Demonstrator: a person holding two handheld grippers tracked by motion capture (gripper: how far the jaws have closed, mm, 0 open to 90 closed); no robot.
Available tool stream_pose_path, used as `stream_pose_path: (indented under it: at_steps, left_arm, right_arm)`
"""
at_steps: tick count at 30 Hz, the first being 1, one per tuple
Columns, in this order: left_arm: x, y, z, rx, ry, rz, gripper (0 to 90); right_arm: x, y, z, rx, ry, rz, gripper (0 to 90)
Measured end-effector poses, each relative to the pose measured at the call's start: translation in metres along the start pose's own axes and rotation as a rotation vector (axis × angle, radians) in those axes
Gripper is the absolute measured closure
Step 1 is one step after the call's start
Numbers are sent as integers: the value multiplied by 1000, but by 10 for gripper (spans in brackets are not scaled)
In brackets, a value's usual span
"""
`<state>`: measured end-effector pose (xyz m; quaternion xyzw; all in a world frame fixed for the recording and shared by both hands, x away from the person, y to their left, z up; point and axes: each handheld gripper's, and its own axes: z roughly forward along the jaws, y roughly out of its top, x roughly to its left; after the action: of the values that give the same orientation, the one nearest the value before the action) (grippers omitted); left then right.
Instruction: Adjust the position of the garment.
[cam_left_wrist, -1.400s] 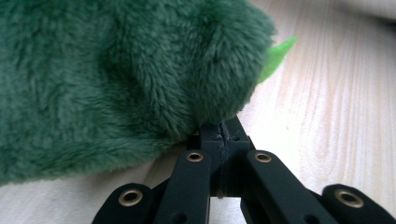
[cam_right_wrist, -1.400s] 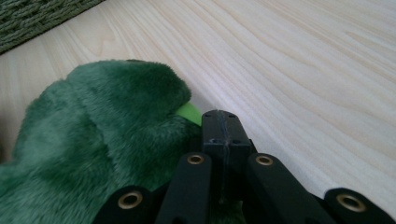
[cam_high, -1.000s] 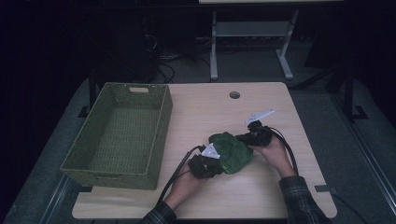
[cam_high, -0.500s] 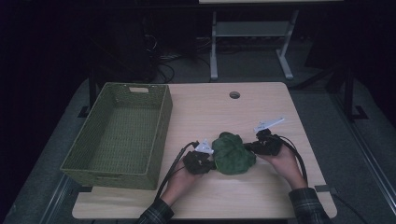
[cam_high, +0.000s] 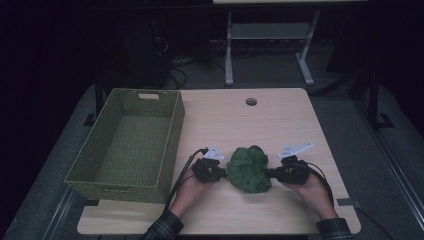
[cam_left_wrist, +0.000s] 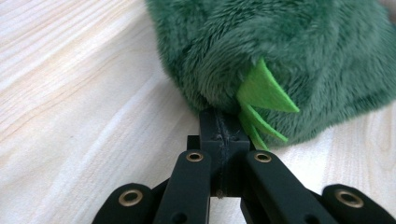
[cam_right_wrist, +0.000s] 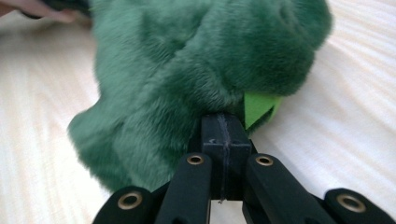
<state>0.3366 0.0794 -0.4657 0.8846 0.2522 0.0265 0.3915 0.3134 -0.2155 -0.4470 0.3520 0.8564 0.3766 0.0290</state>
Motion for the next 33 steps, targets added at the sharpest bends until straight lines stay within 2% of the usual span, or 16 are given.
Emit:
stream_pose_path:
  at_steps: [4,6,8,10,13,17,22,25,30,33]
  left_arm:
    - [2,0,-2,6,6,11,897]
    - [1,0,-2,1,6,7,897]
    - [2,0,-5,2,2,11,897]
    - [2,-1,-8,-2,1,14,897]
    - [4,-1,-13,-10,-8,18,897]
    - [5,-2,-19,-10,-15,23,870]
    - [5,-3,-25,1,-13,42,716]
    - [4,-1,-28,10,-14,42,556]
    - [4,2,-37,12,5,68,382]
    - [1,6,-38,25,5,87,305]
  right_arm:
    - [7,-7,-3,-7,-3,-15,898]
    - [9,-10,-7,-35,-13,-9,895]
    - [6,-16,-11,-69,-34,-1,851]
    - [4,-21,-16,-79,-54,16,806]
    - [-2,-33,-25,-120,-106,46,677]
    - [-10,-50,-32,-154,-201,59,420]
    - [-17,-66,-33,-138,-277,79,229]
    - [-21,-72,-31,-107,-323,87,136]
    - [-23,-75,-29,-110,-354,93,123]
    - [-23,-75,-27,-94,-352,86,111]
